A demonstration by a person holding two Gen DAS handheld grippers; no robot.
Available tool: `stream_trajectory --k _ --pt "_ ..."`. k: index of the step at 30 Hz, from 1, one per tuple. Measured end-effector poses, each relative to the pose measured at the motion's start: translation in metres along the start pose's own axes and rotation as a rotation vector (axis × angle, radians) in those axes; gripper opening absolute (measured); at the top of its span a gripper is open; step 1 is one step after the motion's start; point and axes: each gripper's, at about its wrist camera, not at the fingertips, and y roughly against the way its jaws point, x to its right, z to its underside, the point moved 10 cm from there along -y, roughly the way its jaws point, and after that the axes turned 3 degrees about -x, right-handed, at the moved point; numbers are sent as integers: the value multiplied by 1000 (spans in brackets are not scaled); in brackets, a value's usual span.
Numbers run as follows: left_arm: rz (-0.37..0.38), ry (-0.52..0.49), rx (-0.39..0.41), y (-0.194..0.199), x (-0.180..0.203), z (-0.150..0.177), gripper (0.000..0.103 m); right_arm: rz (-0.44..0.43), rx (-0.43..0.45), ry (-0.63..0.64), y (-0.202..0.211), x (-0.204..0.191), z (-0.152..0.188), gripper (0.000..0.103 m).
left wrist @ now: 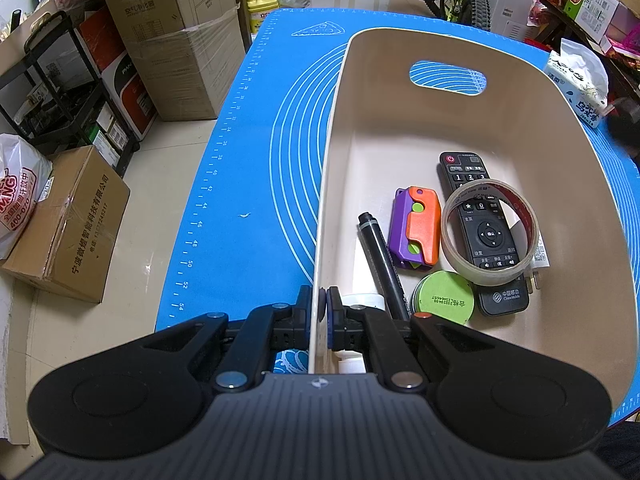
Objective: Organize rigid objects
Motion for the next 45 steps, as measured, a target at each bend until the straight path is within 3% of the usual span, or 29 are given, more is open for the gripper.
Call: stream_trajectory --k 12,15,17,19,21,28,45 --pt "-5 3 2 0 0 -1 9 -32 -267 43 -47 -40 60 19" --pt "-11 4 7 2 -1 -1 10 -40 -253 48 -42 -39 57 22" --pt "-26 5 15 5 -2 -1 16 -52 -229 40 -33 -36 52 41" --pt "-51 7 30 11 -5 -1 46 -53 -199 19 -22 -33 44 53" --pt "-78 11 60 21 -8 -3 58 -60 -172 -4 -7 -28 37 58" --pt "-88 -10 147 65 7 -2 75 -41 -114 -43 46 -8 27 79" --pt "-87 -48 276 175 77 37 78 2 -62 -120 172 46 60 88"
